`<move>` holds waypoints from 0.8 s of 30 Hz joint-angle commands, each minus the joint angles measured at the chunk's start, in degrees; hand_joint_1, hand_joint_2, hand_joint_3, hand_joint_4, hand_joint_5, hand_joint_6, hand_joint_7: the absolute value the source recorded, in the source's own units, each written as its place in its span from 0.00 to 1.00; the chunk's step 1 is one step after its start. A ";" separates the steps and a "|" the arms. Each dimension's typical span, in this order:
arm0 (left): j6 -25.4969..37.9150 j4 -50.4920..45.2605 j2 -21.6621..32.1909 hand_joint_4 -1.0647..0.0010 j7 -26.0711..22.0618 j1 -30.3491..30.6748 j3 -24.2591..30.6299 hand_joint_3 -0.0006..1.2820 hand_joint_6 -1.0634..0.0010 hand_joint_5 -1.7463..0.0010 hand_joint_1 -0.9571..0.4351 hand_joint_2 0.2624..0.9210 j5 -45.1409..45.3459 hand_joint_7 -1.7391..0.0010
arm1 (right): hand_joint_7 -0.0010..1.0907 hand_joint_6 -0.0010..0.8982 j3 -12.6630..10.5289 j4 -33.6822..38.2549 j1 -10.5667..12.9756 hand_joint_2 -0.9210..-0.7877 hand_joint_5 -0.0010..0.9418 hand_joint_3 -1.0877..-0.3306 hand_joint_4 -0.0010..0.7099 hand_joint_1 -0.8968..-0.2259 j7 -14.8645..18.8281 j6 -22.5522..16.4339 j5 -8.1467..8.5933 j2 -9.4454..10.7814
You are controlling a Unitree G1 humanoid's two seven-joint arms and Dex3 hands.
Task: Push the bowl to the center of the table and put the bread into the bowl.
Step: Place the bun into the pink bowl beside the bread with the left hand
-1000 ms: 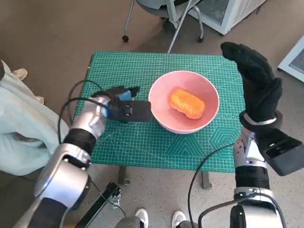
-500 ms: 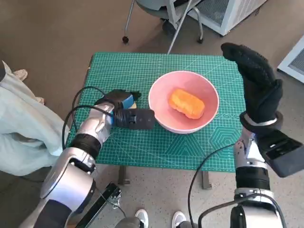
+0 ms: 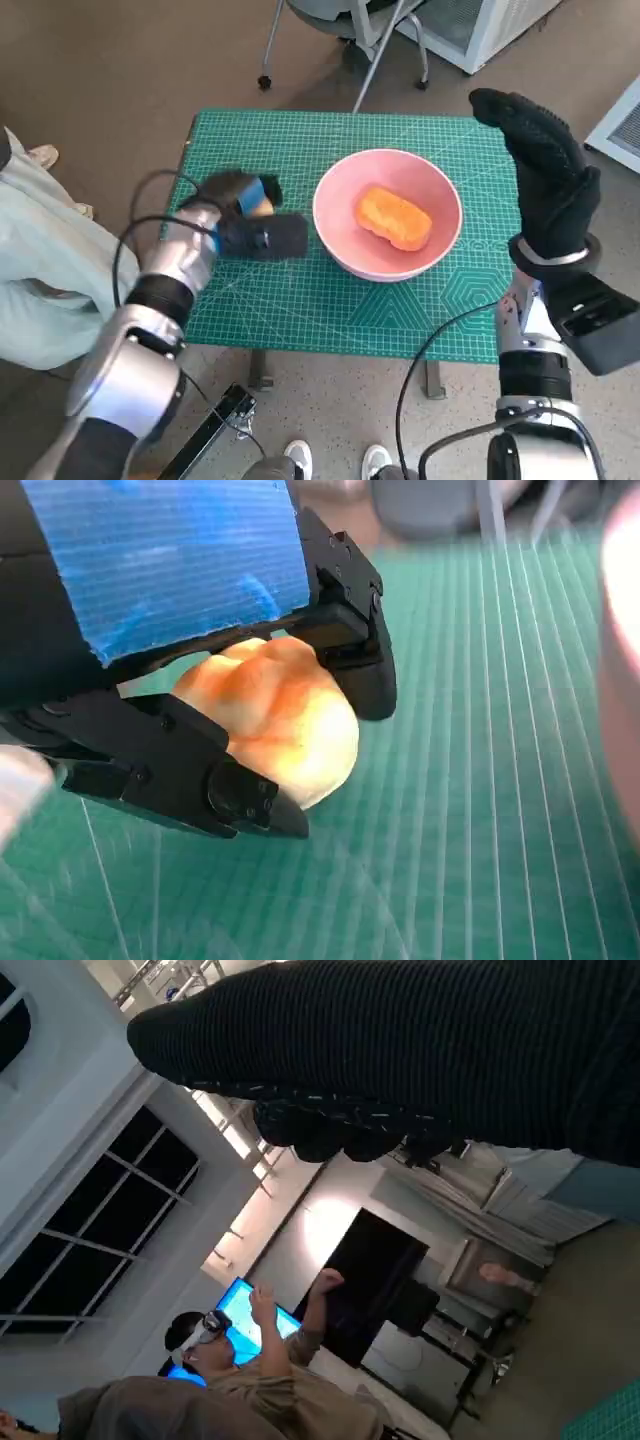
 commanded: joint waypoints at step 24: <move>-20.30 -21.61 -3.91 0.30 -0.68 0.97 4.04 0.02 0.38 0.39 0.69 1.00 -6.30 0.33 | 0.72 0.02 0.92 1.18 -0.17 0.00 0.00 0.55 0.49 0.54 0.92 1.15 0.76 0.79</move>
